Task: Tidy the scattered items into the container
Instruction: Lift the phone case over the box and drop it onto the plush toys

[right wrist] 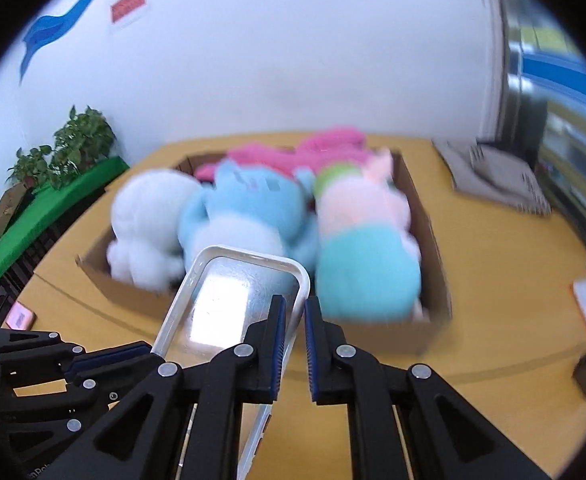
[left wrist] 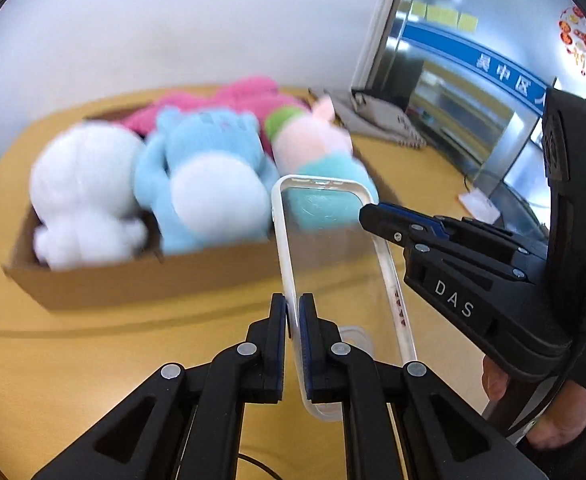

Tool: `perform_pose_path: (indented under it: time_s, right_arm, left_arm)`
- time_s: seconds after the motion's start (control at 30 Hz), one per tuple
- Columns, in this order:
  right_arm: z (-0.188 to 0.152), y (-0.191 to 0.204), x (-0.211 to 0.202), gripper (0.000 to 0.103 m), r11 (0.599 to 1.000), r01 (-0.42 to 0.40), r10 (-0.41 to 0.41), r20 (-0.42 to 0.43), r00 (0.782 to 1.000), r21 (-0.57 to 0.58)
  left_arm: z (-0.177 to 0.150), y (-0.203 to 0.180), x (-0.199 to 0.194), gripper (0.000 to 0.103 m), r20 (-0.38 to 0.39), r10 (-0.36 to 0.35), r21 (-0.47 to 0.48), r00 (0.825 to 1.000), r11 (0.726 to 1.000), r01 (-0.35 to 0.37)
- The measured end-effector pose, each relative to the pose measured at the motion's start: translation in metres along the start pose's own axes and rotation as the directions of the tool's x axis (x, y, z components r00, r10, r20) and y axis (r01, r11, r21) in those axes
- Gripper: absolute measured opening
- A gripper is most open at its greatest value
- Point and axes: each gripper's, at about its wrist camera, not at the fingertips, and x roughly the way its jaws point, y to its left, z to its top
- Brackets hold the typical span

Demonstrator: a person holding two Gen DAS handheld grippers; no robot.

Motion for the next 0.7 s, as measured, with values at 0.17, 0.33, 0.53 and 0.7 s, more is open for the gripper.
perform_pose_path:
  time_s: [0.17,0.33,0.53,0.7]
  right_arm:
    - [0.089,0.027,0.013,0.009,0.996,-0.015,0.023,0.084,0.996,-0.093]
    - [0.161,0.037,0.075,0.009,0.990,0.011,0.003,0.095,0.995,-0.139]
    - [0.167,0.020,0.186,0.010,0.996,0.008,-0.013,-0.058,0.998,-0.088]
    - [0.142,0.010,0.221,0.009,0.997,0.012,-0.021,-0.108,0.994,-0.080]
  left_arm:
    - [0.071,0.040,-0.006,0.006,0.072,0.033,0.014,0.997,0.999,-0.034]
    - [0.145,0.091,0.029,0.006,0.081,0.064,-0.007,0.995,0.998,-0.064]
    - [0.177,0.142,0.117,0.005,-0.047,0.073,-0.063,0.996,0.995,-0.076]
    - [0.168,0.139,0.150,0.005,-0.069,0.094,-0.043,0.993,0.994,-0.097]
